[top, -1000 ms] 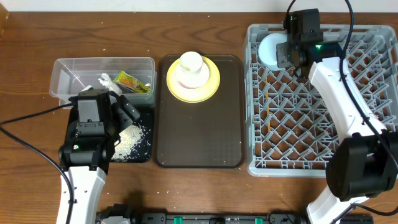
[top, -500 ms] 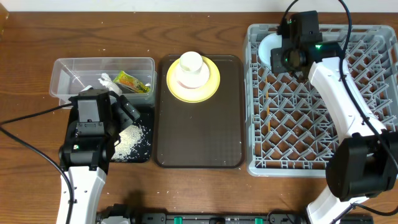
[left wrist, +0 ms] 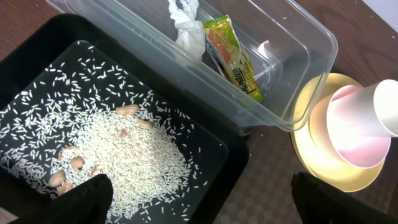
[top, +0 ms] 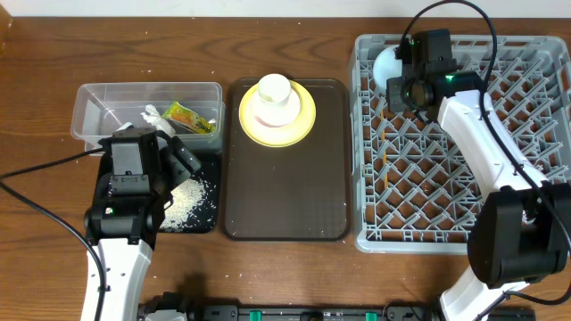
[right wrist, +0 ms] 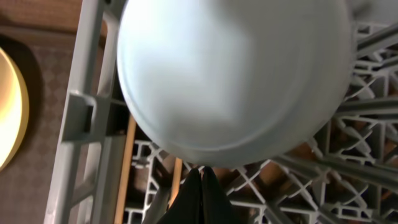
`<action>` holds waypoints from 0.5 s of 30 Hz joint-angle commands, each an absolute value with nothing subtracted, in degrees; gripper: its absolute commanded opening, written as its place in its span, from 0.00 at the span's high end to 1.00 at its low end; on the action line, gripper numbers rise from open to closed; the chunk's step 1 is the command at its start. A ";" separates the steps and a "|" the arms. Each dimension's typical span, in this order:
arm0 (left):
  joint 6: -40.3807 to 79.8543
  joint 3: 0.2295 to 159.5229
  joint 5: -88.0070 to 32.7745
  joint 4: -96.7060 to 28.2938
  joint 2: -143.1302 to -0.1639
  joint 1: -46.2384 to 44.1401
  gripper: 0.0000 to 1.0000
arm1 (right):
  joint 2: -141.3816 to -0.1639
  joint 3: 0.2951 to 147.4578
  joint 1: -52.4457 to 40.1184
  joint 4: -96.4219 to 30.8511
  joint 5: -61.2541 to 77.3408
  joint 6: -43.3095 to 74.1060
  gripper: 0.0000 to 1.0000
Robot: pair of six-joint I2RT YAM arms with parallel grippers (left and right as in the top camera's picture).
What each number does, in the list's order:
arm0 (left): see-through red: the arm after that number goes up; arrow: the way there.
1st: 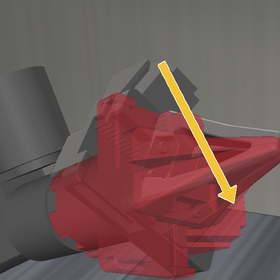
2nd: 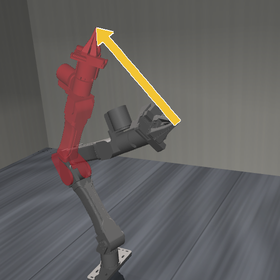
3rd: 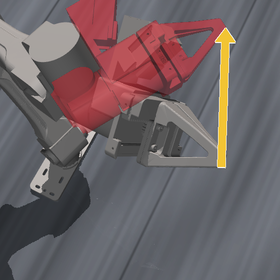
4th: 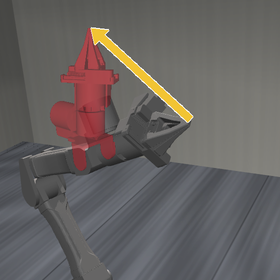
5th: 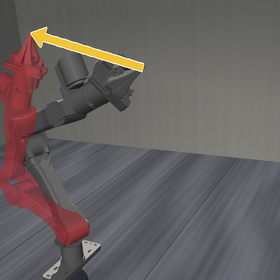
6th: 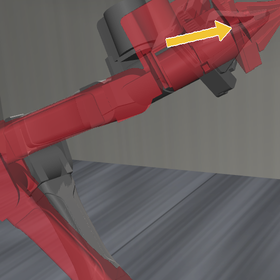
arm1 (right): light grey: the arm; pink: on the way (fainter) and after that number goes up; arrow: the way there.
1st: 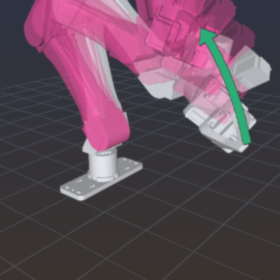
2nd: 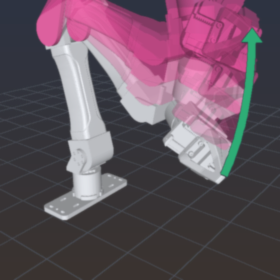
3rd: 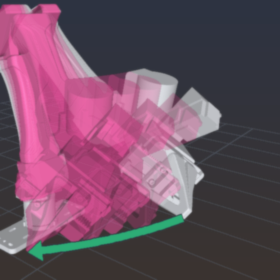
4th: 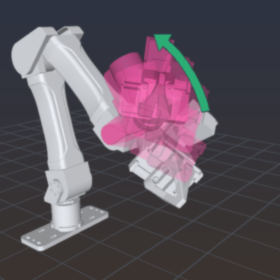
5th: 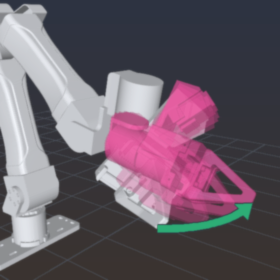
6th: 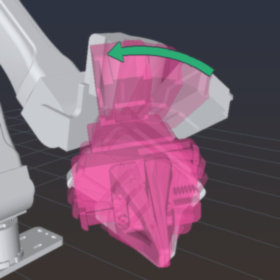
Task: Sort waste into correct bins and load items into the dishwasher rack
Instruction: 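Lower the blue bowl into the rack's back-left slots and release, then move the right gripper left over the white cup on the brown tray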
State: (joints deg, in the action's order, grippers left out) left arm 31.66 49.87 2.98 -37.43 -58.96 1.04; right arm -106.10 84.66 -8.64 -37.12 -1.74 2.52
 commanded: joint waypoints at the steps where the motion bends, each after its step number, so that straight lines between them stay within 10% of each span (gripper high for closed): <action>1: 31.38 50.70 3.64 -37.50 -59.16 1.28 0.05 | -104.79 84.33 -9.06 -36.93 -3.20 2.50 0.99; 15: 31.38 50.70 3.64 -37.52 -59.16 1.28 0.05 | -104.88 84.12 -9.06 -31.07 -3.18 2.46 0.99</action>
